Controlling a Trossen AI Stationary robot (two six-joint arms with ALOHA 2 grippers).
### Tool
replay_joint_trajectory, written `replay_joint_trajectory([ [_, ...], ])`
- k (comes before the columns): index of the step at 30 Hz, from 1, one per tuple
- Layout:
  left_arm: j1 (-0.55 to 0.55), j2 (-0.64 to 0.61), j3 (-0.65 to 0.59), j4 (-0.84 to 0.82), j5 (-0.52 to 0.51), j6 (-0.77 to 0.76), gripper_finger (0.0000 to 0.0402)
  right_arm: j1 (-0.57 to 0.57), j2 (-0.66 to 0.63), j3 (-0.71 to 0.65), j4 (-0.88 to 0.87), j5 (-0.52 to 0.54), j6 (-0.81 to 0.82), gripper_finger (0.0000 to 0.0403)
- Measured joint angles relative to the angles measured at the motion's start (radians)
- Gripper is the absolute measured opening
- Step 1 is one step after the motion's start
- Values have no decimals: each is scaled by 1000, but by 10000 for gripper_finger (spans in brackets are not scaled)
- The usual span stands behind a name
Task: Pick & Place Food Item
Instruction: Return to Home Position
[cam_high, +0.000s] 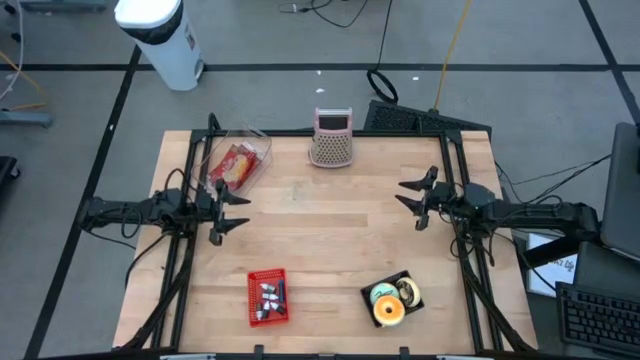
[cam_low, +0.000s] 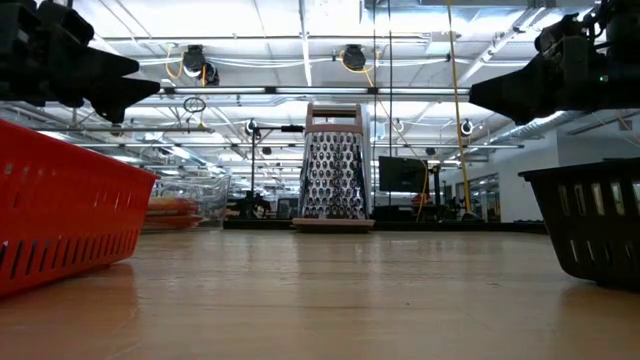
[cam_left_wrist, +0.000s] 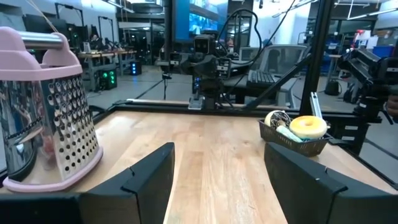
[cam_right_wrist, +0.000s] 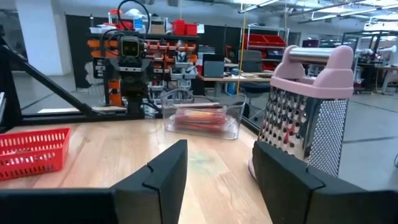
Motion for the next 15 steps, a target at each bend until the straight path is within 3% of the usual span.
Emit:
replay_joint_trajectory([
  [15, 0, 0, 1, 6, 0, -3, 251, 0, 5, -3, -12, 0, 8, 173],
])
